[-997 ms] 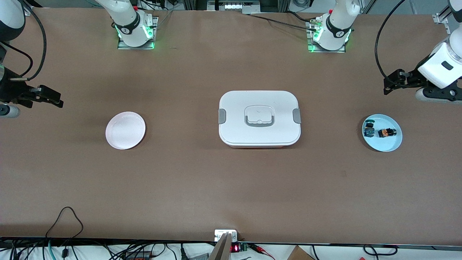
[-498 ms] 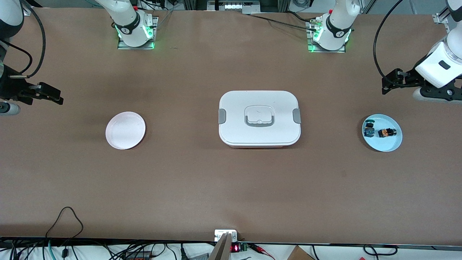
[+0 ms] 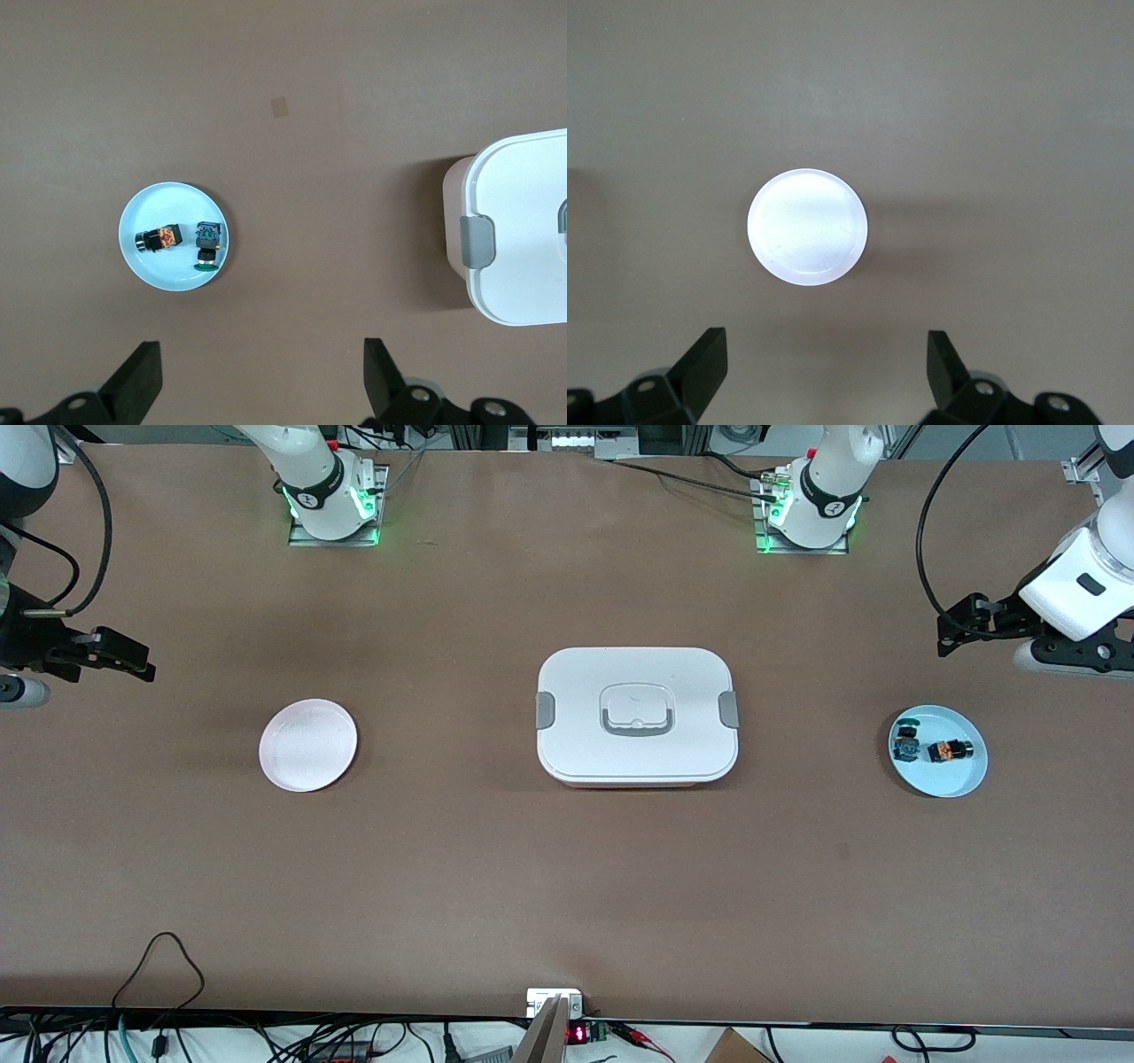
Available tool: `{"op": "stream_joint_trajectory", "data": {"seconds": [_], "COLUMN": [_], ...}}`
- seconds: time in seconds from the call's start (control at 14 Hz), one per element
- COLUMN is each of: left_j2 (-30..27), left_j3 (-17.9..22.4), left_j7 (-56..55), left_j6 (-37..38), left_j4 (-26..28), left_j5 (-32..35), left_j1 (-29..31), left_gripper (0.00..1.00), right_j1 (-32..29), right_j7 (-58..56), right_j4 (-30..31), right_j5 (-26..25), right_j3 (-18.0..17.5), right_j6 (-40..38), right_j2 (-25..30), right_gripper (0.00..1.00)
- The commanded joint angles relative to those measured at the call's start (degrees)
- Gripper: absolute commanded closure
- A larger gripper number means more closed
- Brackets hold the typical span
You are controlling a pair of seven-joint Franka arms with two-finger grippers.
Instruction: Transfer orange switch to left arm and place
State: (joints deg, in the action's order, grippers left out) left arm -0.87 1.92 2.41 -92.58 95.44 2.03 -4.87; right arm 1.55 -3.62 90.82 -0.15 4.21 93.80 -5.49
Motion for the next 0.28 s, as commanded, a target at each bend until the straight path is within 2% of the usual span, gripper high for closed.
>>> {"op": "stream_joint_trajectory", "data": {"seconds": [0.0, 0.21], "left_j2": [0.2, 0.2], "left_j3": [0.0, 0.0], "left_j7": [-0.4, -0.4], "left_j6": [0.8, 0.8], "left_j4": [-1.0, -1.0], "left_j5": [1.0, 1.0], "left_j1": [-0.3, -0.2], "left_gripper": [0.00, 0.00], "right_j1": [-0.9, -1.0], "right_j7": [0.4, 0.3], "right_j4": [1.3, 1.3], "right_j5": [0.1, 0.1], "right_j3": [-0.7, -0.5], "right_j6": [-0.1, -0.2], "right_j2": [1.4, 1.3], "right_gripper": [0.00, 0.00]}}
